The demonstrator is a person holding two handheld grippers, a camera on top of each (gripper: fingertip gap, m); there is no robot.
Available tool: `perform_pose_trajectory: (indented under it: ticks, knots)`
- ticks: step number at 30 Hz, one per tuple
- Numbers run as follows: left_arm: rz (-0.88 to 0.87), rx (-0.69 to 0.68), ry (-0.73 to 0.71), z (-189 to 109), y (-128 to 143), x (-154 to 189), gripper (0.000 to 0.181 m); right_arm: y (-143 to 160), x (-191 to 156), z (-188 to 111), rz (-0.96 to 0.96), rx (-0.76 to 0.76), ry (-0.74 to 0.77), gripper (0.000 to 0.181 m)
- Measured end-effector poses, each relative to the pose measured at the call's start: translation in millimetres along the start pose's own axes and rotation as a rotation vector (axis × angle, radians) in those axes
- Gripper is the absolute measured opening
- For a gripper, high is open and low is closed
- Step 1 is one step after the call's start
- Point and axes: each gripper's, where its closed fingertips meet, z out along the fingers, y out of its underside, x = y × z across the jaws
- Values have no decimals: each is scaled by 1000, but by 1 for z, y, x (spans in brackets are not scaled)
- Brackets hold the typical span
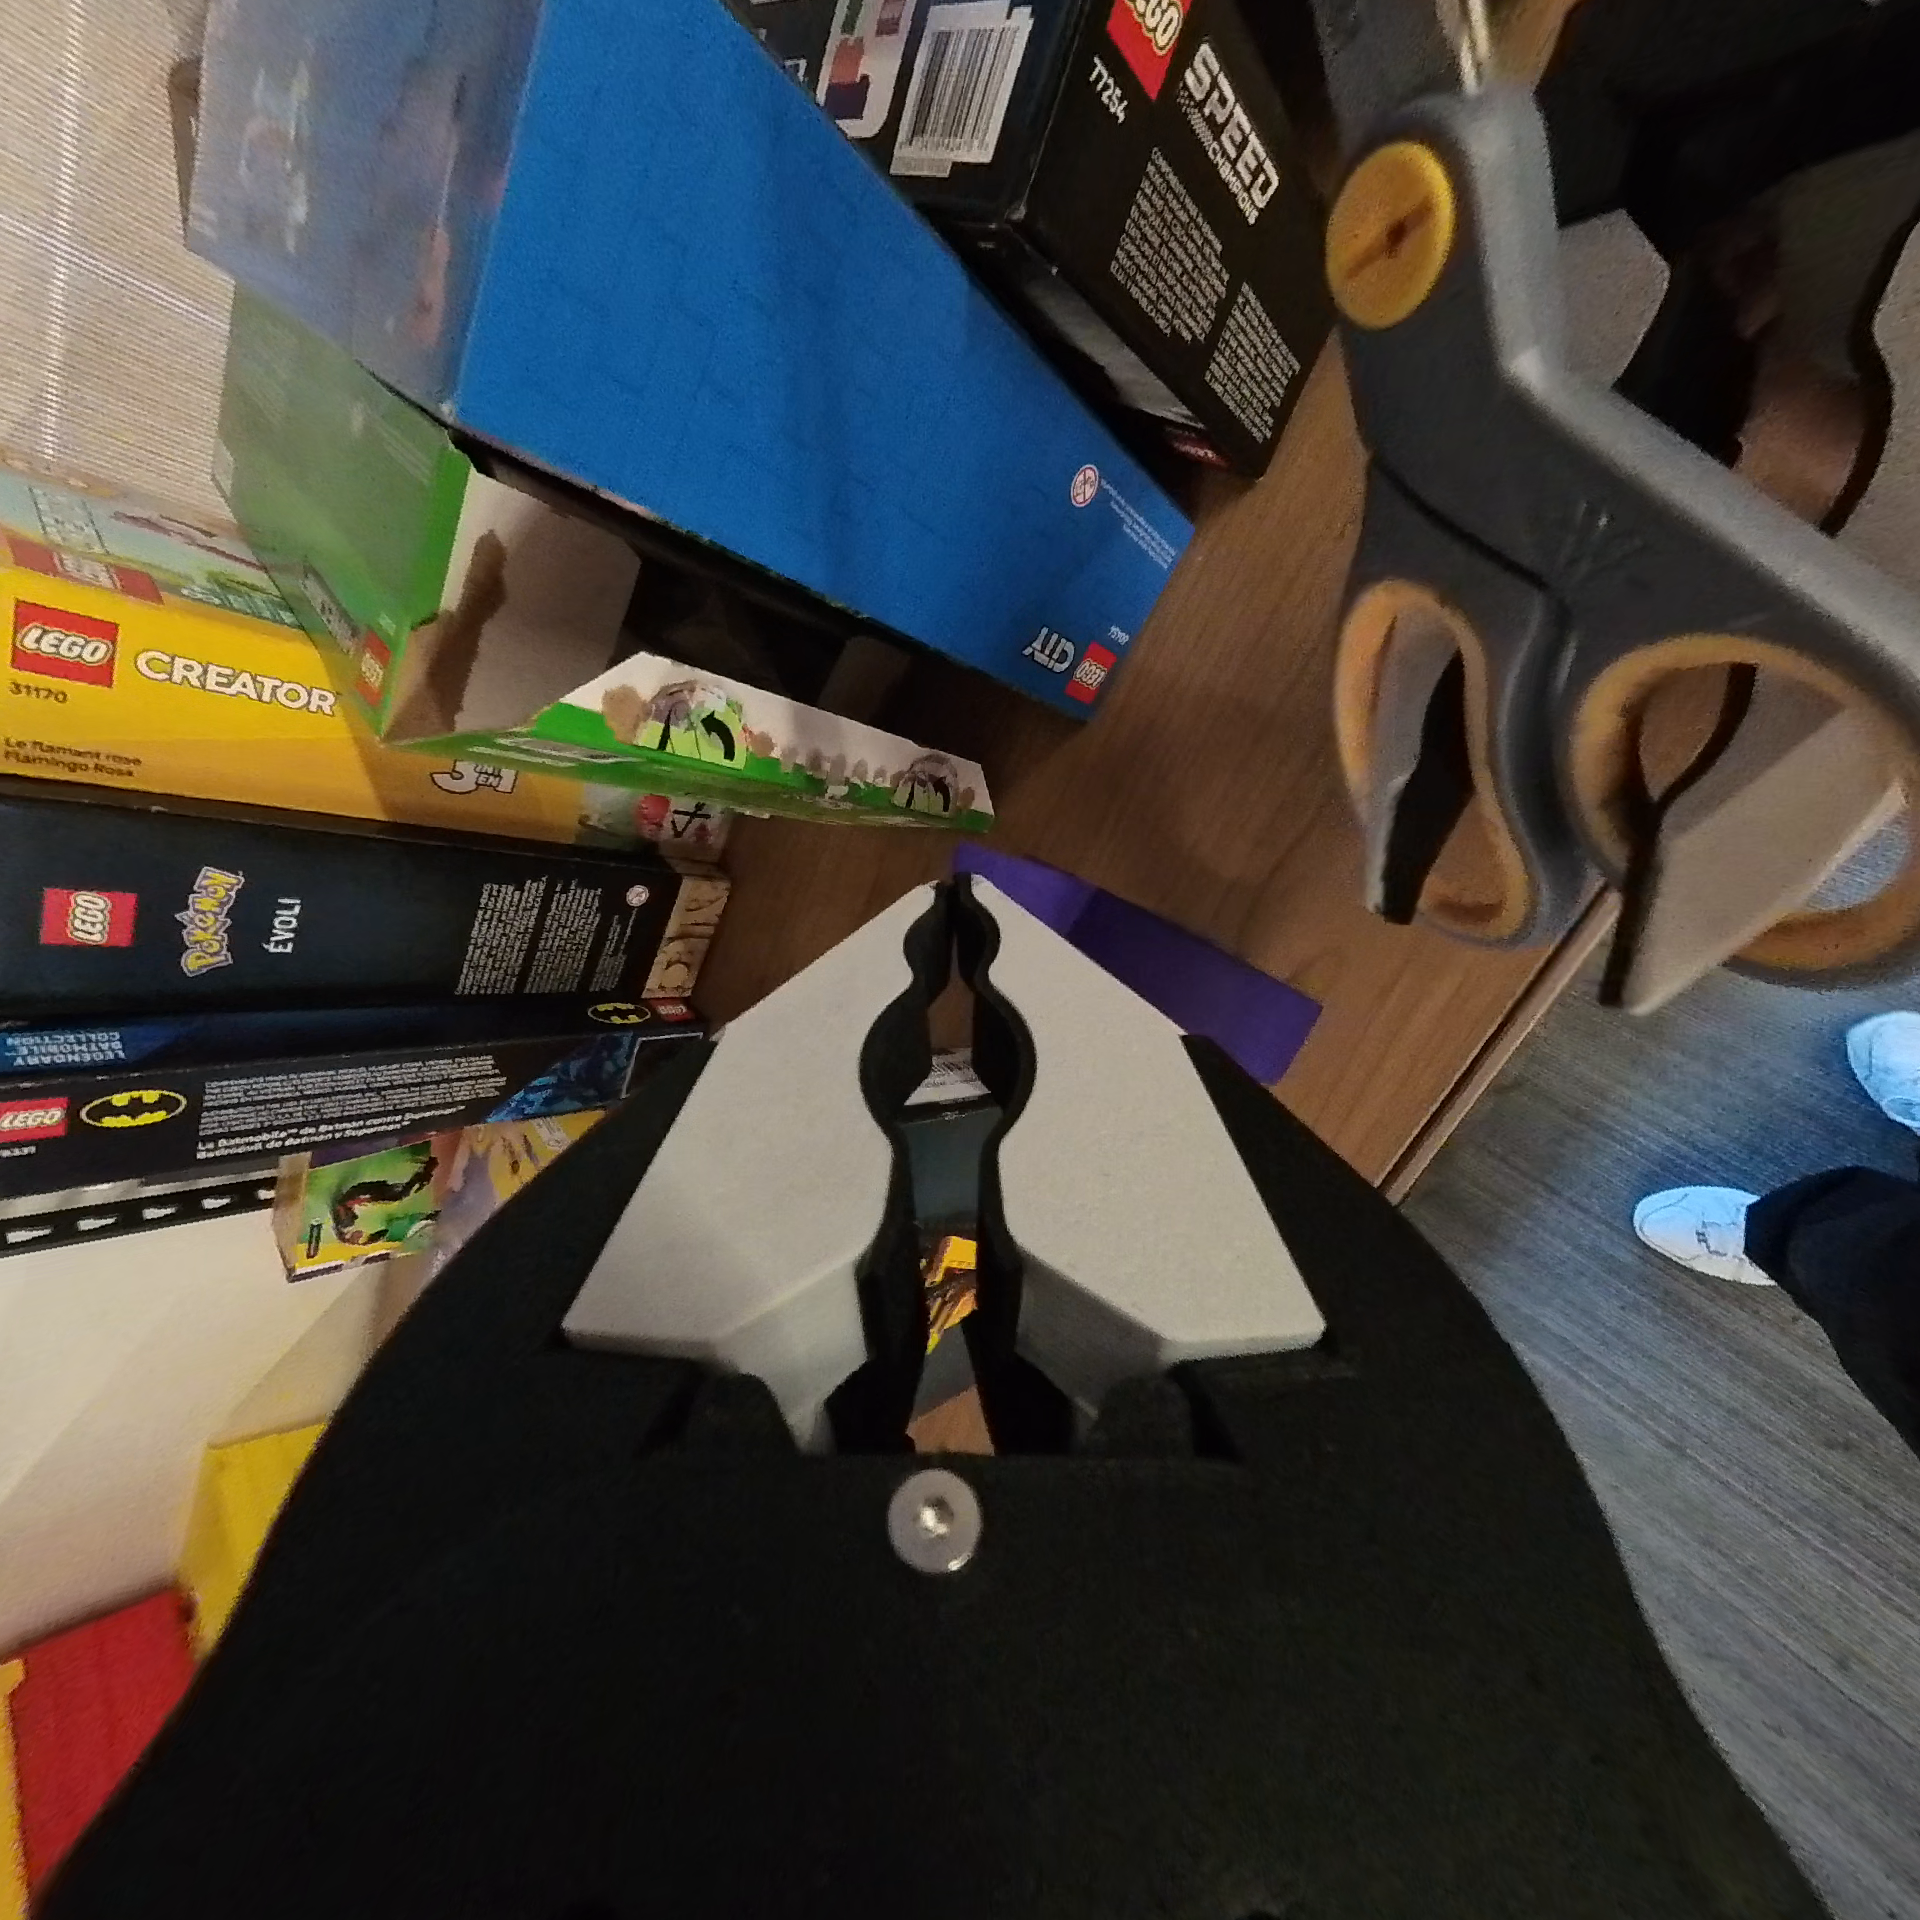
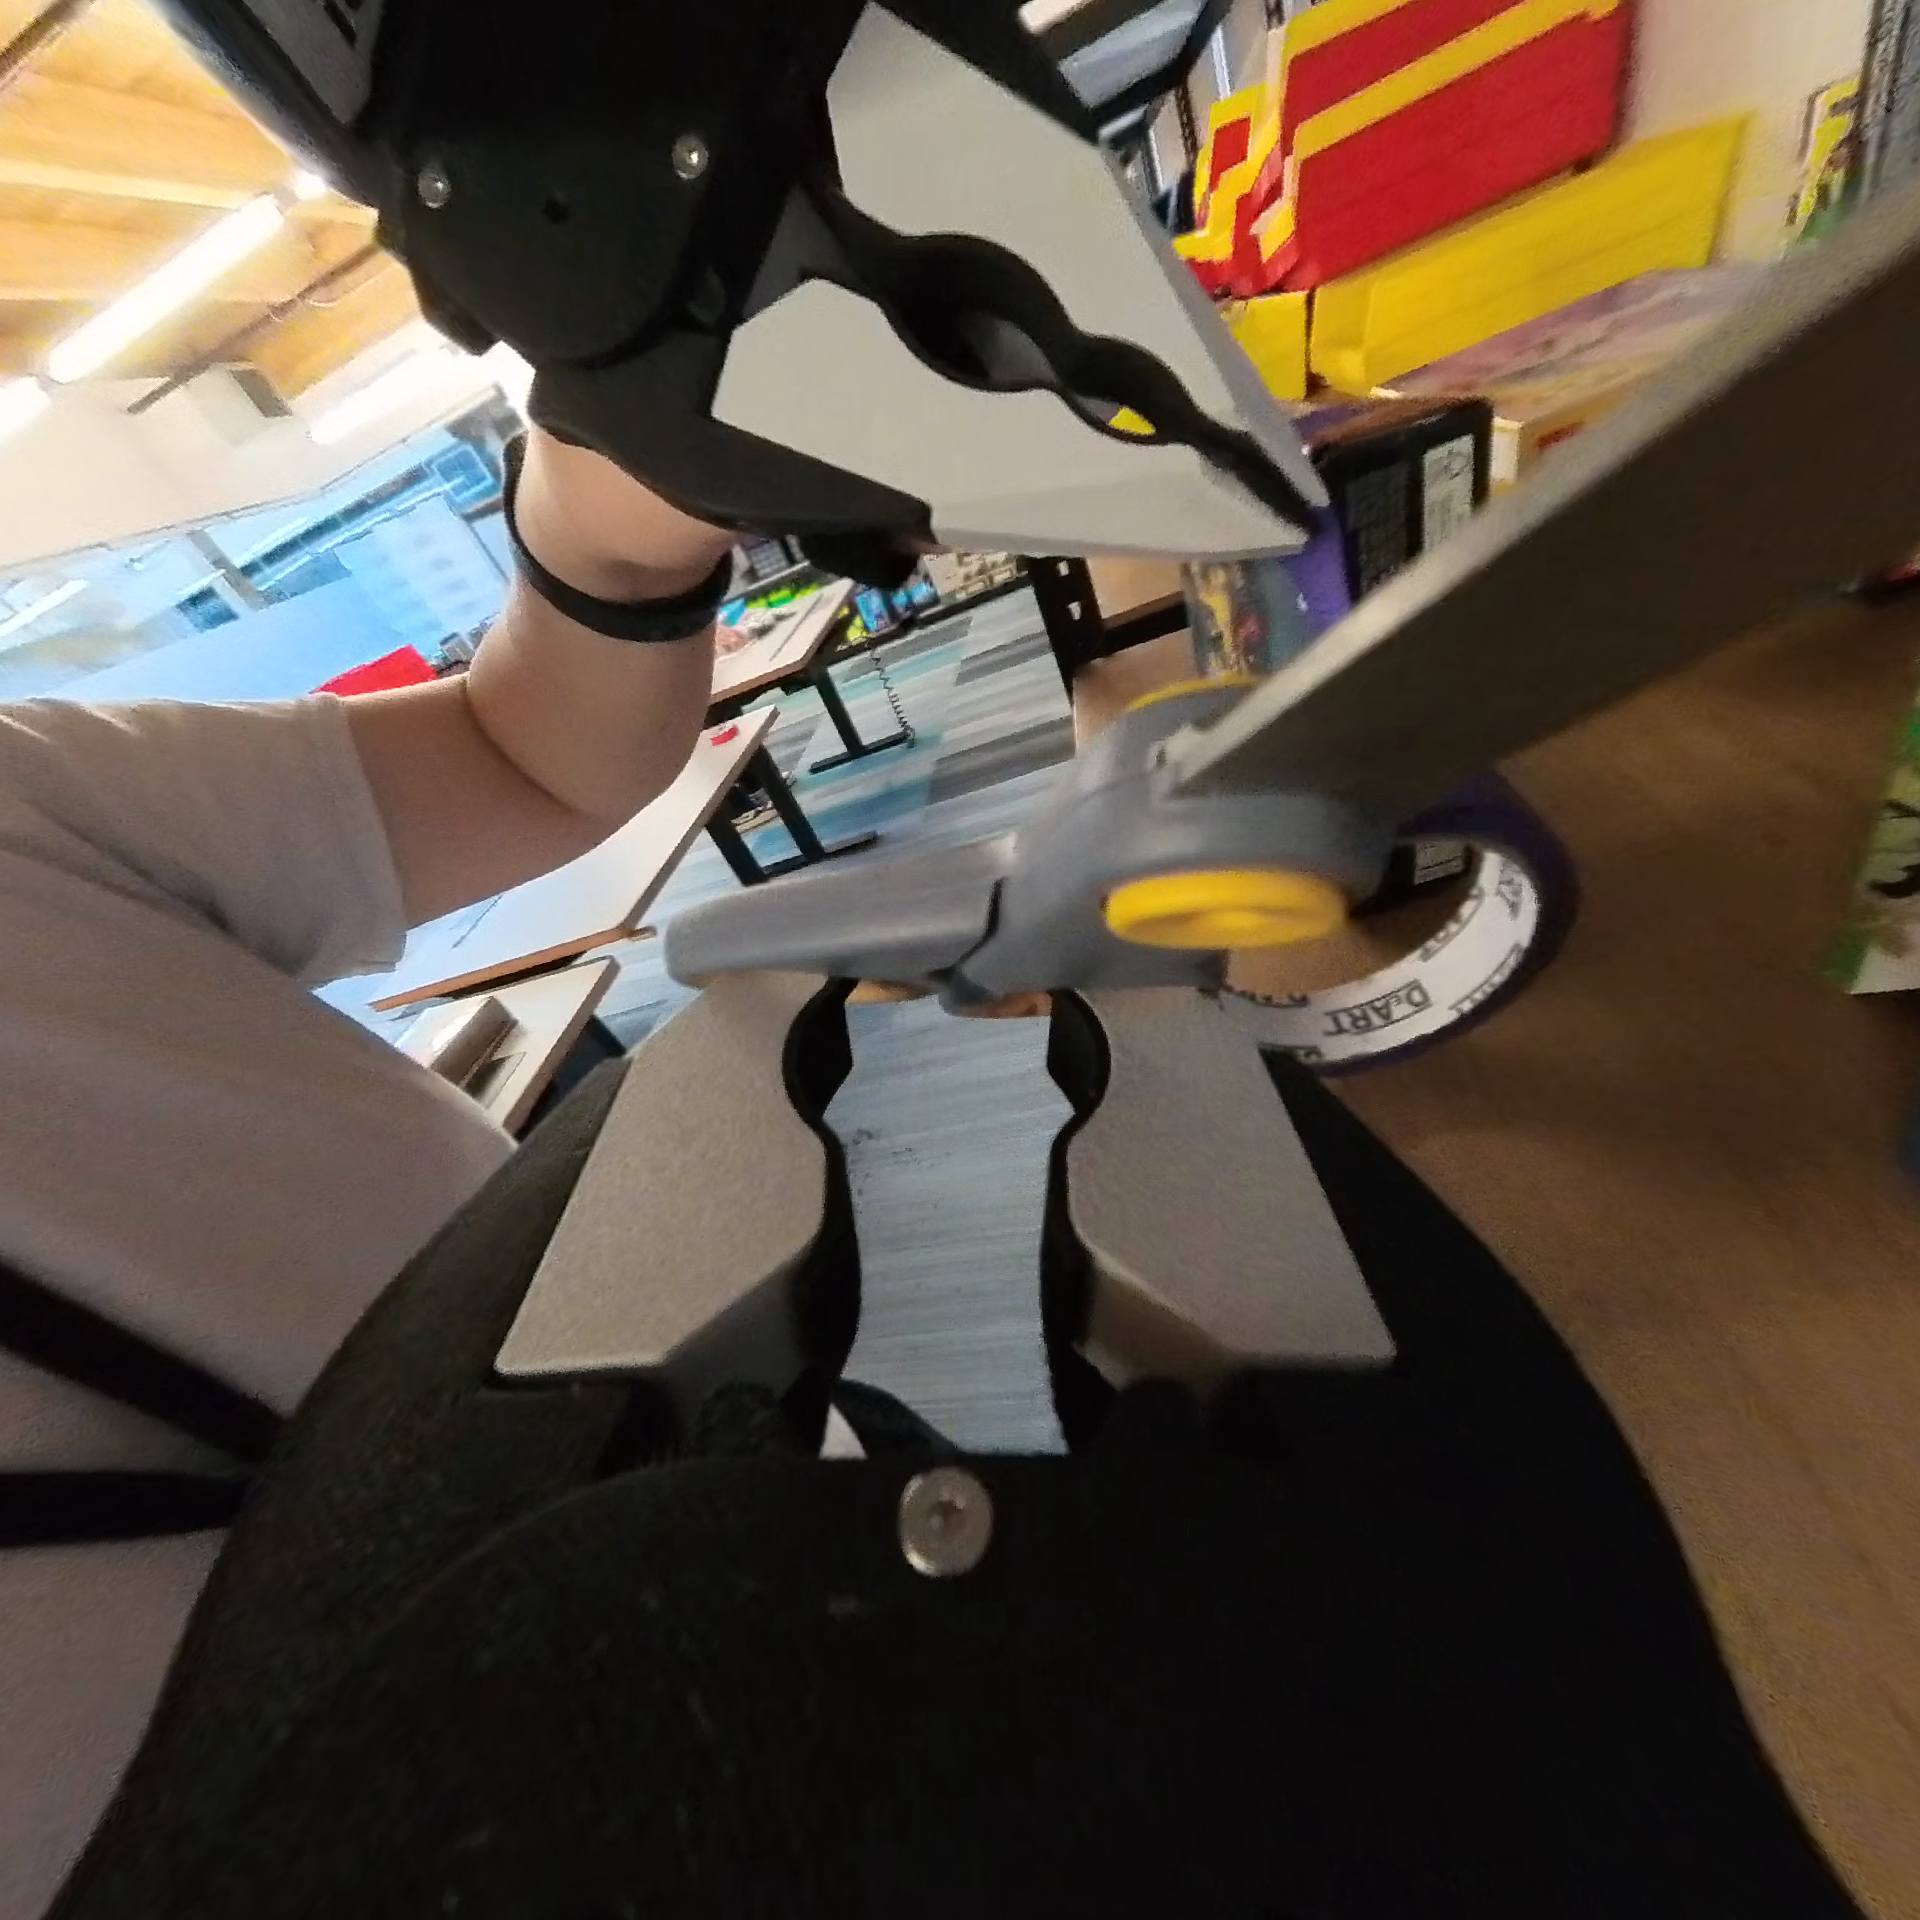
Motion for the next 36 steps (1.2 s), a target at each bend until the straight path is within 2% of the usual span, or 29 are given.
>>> perform_pose_trajectory:
  ticks: [2,10,13,21,25,28,32,36]
  knots:
    - [5,-2,0,1,-1,1,0,8,0,3,13,-39,10,45]
    - [6,-2,7,2,-2,3,0,24,-16,11,91,-74,-68,45]
    - [7,-3,8,2,-2,4,0,27,-18,11,120,-76,-85,57]
    - [0,-7,16,2,1,4,0,37,-34,8,183,-110,-172,57]
    - [-12,-10,66,1,4,3,0,53,-59,8,227,-200,-279,57]
    - [-44,-1,159,1,3,8,0,64,-84,14,259,-242,-379,57]
    - [-69,-20,228,1,3,6,0,68,-117,30,288,-224,-536,57]
    - [-61,-59,260,-1,-1,4,0,68,-132,47,278,-169,-624,57]
